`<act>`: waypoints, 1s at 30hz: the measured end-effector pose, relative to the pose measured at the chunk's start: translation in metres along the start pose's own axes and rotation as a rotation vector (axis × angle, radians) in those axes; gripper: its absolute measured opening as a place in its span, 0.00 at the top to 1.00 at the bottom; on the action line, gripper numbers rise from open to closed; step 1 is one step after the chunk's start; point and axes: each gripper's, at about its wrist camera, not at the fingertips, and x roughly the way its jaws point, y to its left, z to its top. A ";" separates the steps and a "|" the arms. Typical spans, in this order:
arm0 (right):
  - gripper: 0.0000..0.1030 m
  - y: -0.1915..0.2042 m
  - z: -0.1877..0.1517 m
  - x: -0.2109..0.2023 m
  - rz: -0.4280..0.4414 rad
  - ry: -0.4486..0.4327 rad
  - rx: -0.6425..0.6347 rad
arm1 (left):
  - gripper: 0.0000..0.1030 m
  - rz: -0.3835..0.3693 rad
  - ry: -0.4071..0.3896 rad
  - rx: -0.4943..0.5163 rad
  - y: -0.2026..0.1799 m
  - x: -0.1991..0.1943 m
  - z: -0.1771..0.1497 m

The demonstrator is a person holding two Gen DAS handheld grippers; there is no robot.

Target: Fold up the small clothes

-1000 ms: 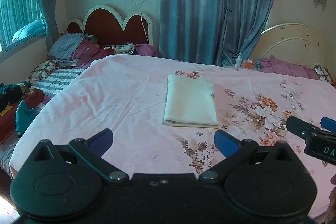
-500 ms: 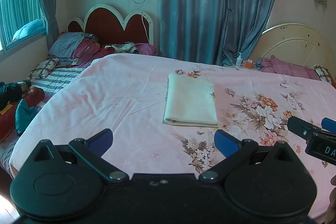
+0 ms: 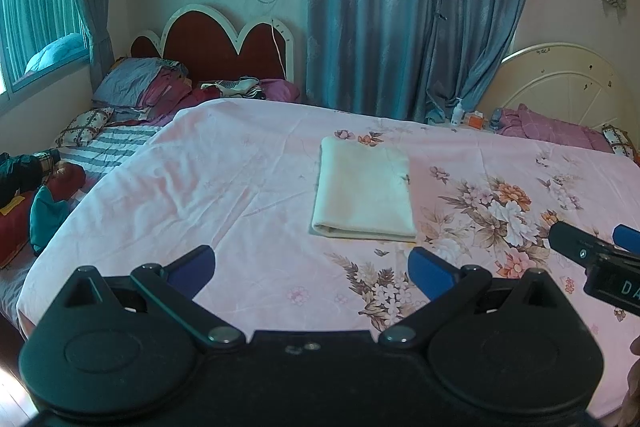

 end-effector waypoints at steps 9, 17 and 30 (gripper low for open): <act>0.00 -0.001 -0.002 0.001 -0.001 0.002 0.003 | 0.01 0.001 0.002 0.000 -0.002 0.001 -0.001; 0.00 -0.001 -0.004 0.006 0.005 0.007 0.001 | 0.01 0.001 0.005 -0.001 -0.002 0.002 -0.001; 0.00 -0.010 -0.009 0.028 -0.019 0.053 0.014 | 0.05 -0.025 0.010 0.001 -0.008 0.033 -0.004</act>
